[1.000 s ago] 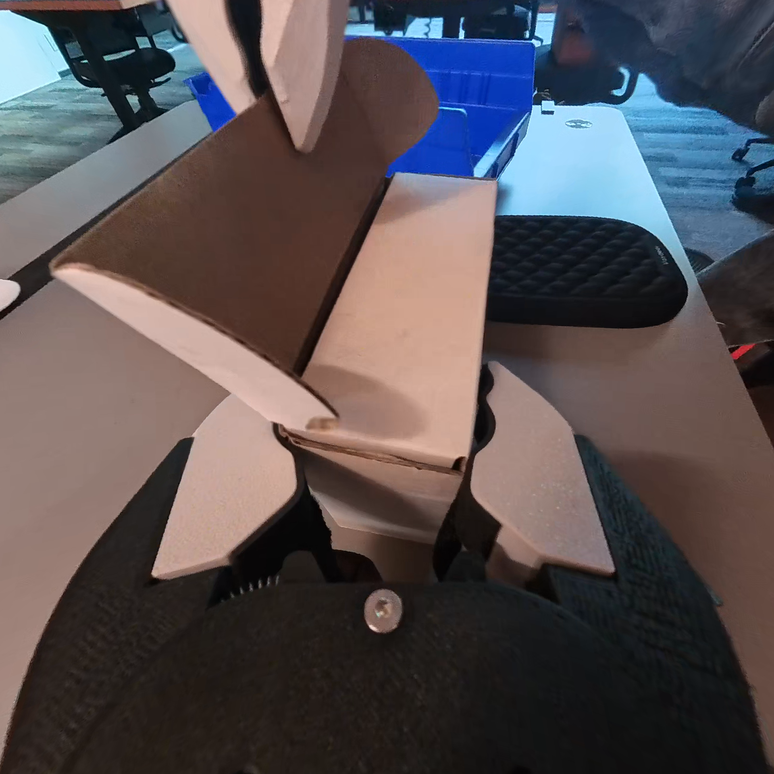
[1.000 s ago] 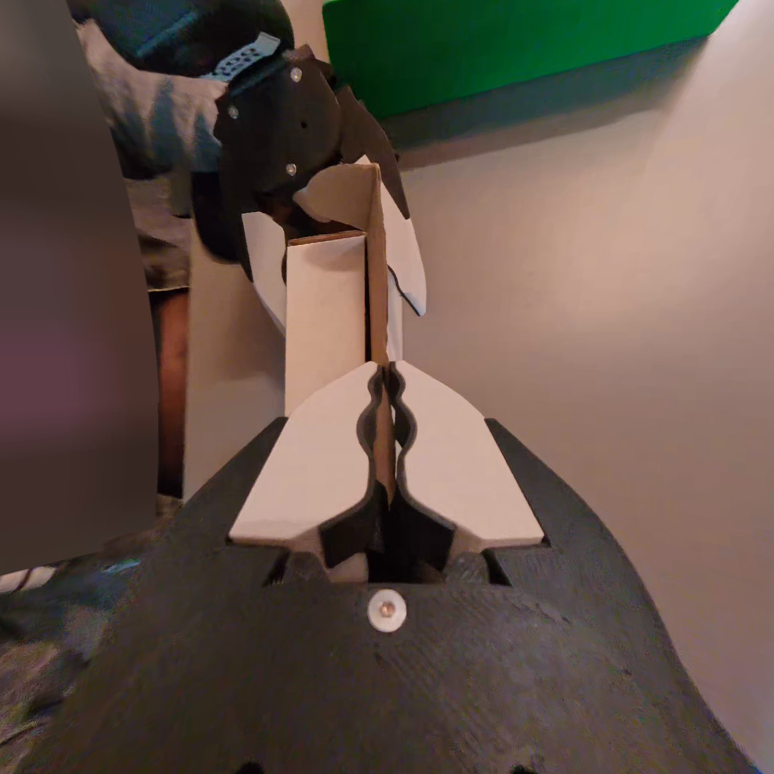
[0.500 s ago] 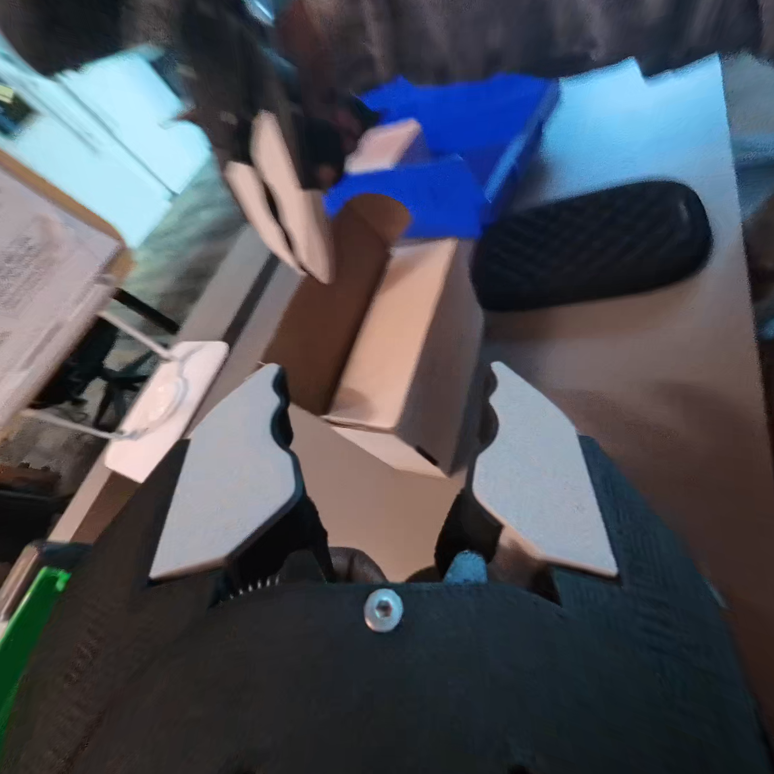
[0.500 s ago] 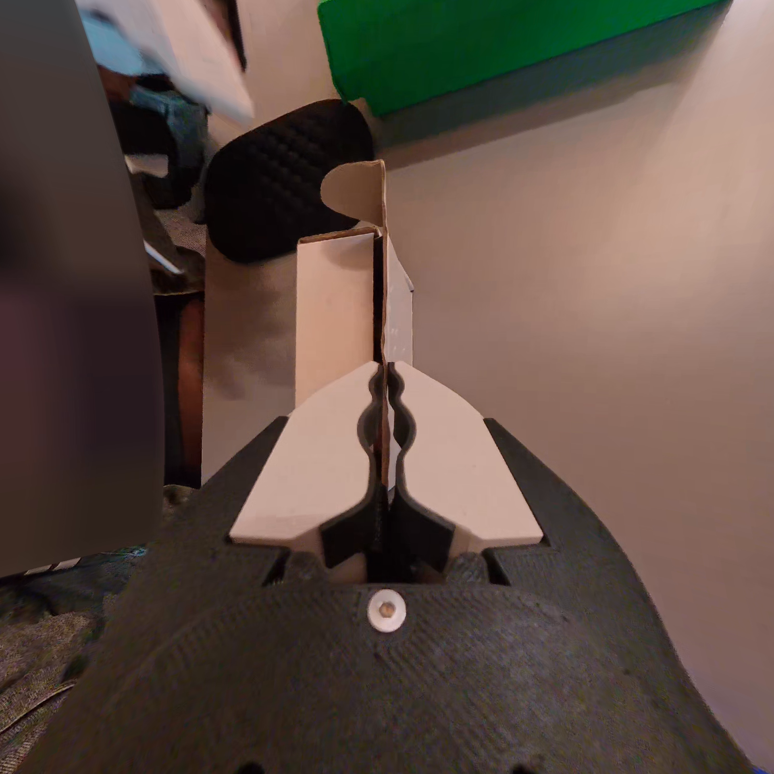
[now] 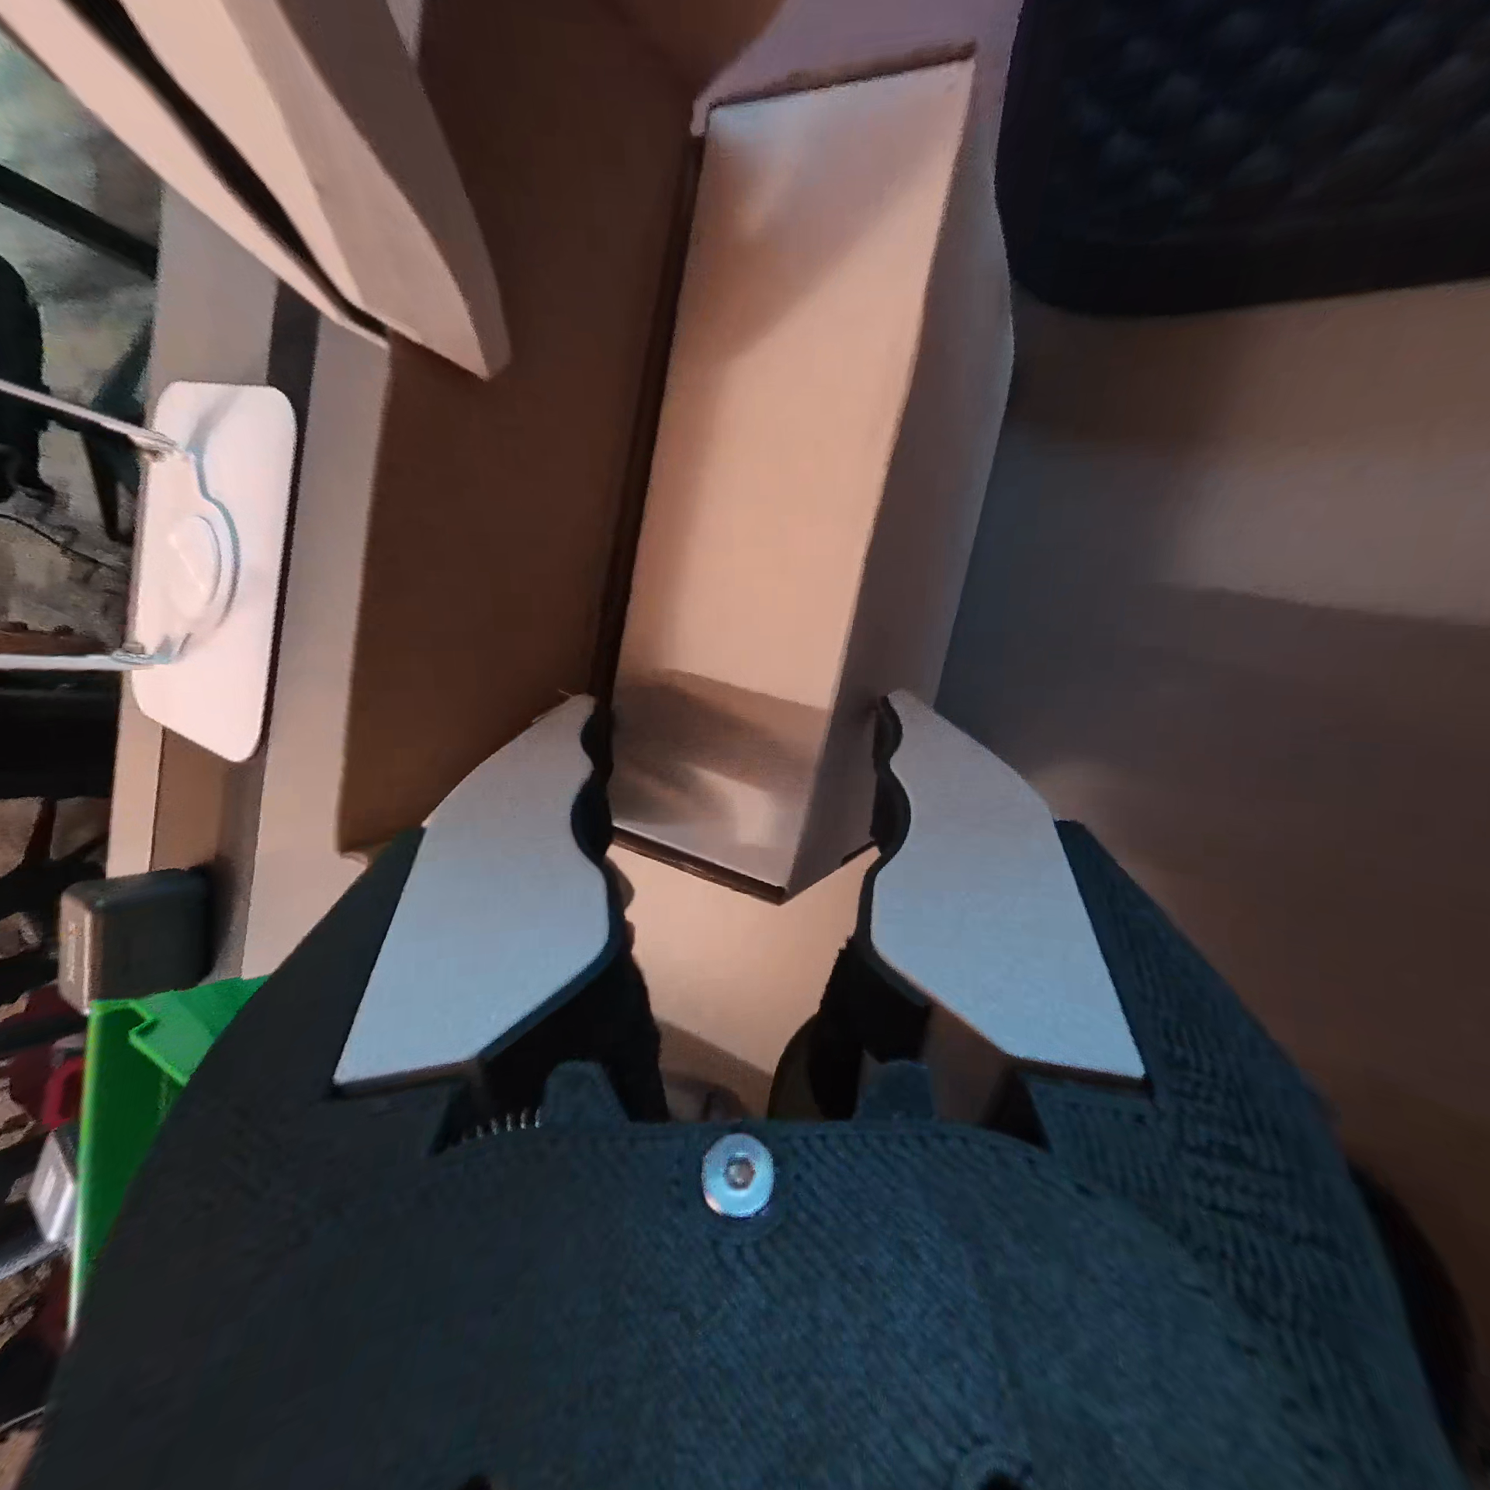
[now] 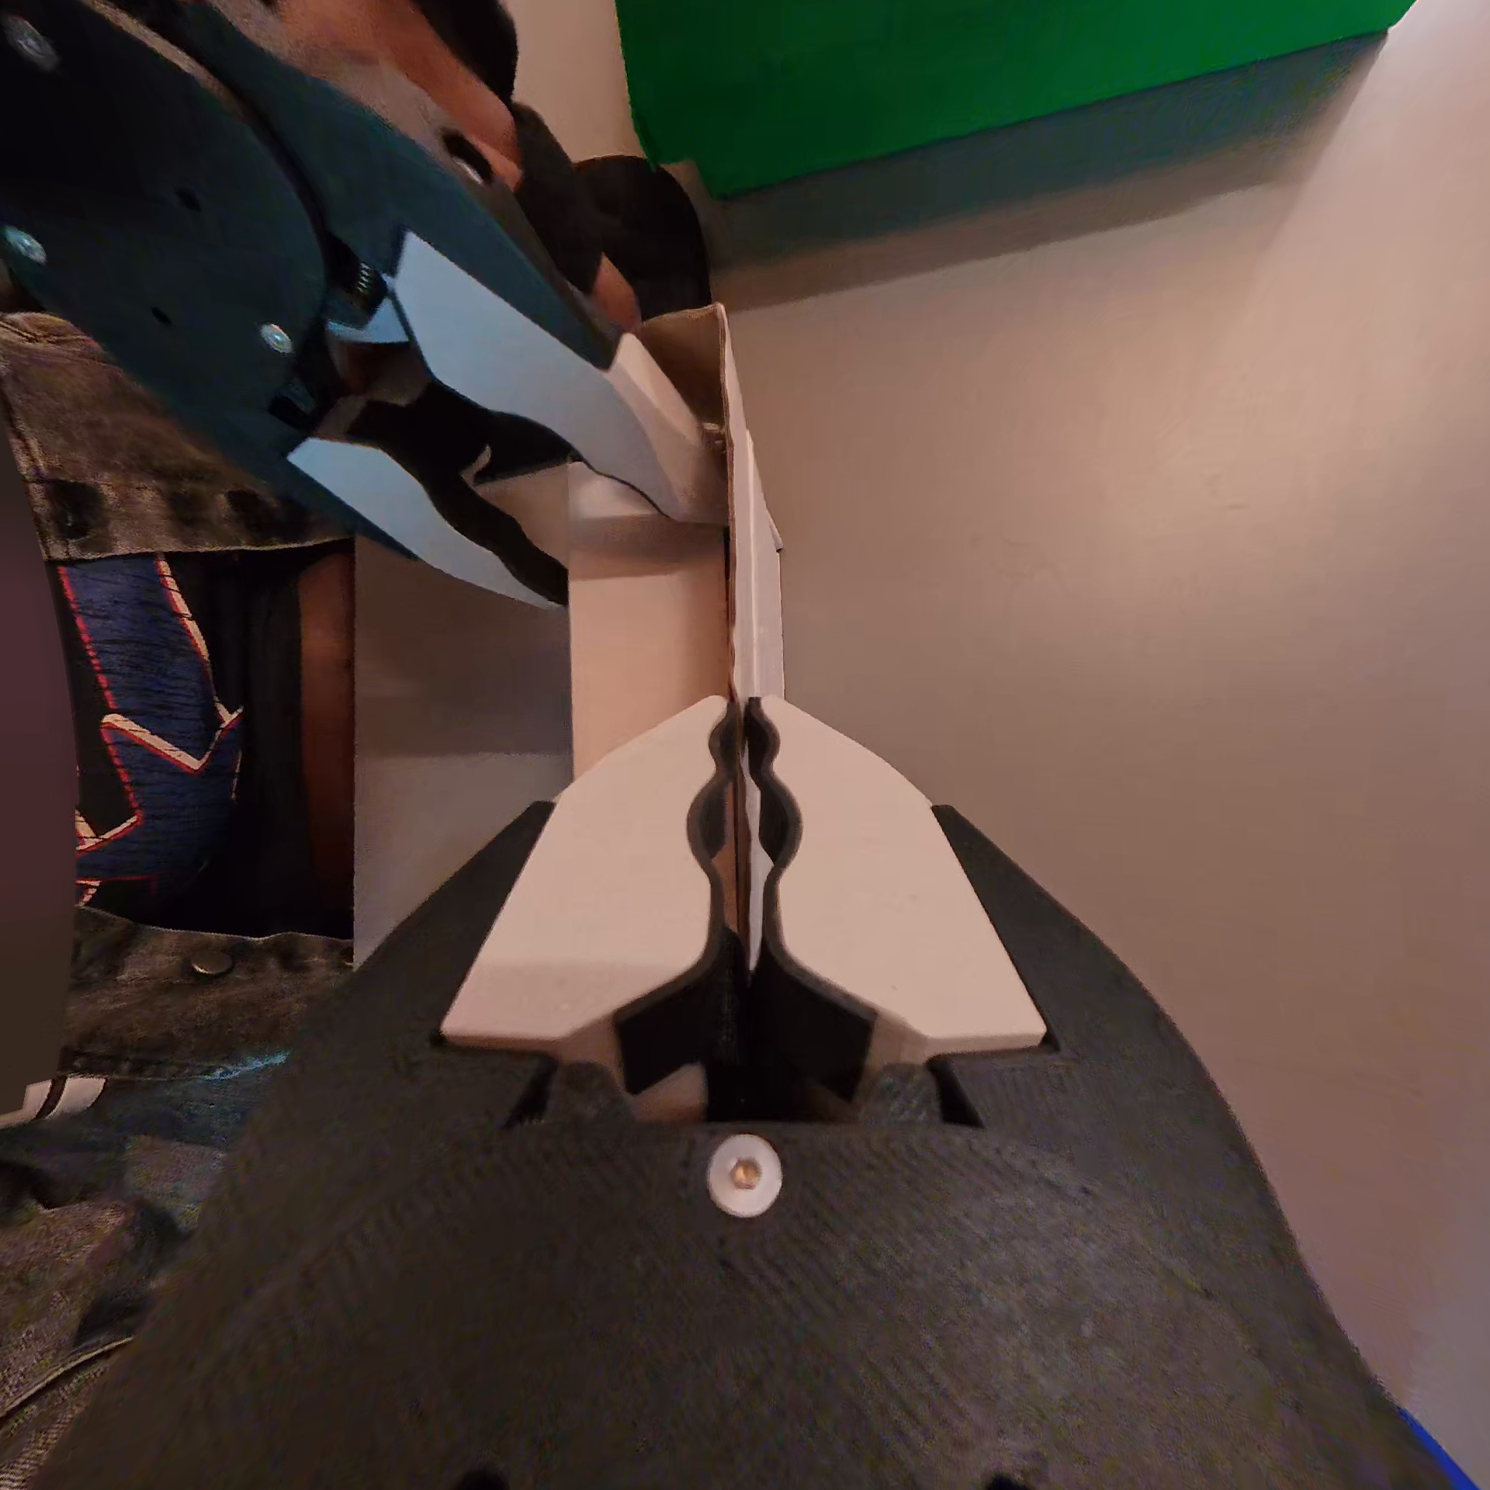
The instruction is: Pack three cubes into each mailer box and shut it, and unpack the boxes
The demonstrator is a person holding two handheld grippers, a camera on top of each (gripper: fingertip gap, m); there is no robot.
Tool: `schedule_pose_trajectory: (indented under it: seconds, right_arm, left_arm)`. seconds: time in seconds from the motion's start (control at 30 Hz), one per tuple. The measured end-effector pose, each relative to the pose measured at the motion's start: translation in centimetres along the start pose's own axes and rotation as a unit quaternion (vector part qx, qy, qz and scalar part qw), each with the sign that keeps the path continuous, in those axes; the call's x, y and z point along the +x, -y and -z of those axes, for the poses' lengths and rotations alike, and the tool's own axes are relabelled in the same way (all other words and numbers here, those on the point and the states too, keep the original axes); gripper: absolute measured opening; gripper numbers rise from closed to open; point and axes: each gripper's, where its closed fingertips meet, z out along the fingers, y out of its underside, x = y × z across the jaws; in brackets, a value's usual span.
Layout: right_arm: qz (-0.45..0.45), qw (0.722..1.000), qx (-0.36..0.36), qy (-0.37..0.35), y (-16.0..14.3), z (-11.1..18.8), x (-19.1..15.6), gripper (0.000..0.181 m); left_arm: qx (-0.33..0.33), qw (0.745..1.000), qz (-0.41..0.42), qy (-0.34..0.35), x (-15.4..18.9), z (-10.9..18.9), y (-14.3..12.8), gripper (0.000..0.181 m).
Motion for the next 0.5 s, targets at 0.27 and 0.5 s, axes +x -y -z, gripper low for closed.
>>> schedule_pose_trajectory:
  seconds: [0.27,0.5]
  right_arm:
    - [0.037,0.998,0.007,-0.043,1.1,0.4,0.4,0.001]
    - [0.068,0.993,0.022,-0.095,2.9,1.7,1.1,0.002]
  left_arm:
    - [0.0,0.999,0.007,0.042,-0.9,-0.1,-0.4,0.061]
    - [0.045,0.995,-0.022,0.091,-0.1,1.1,-0.3,0.054]
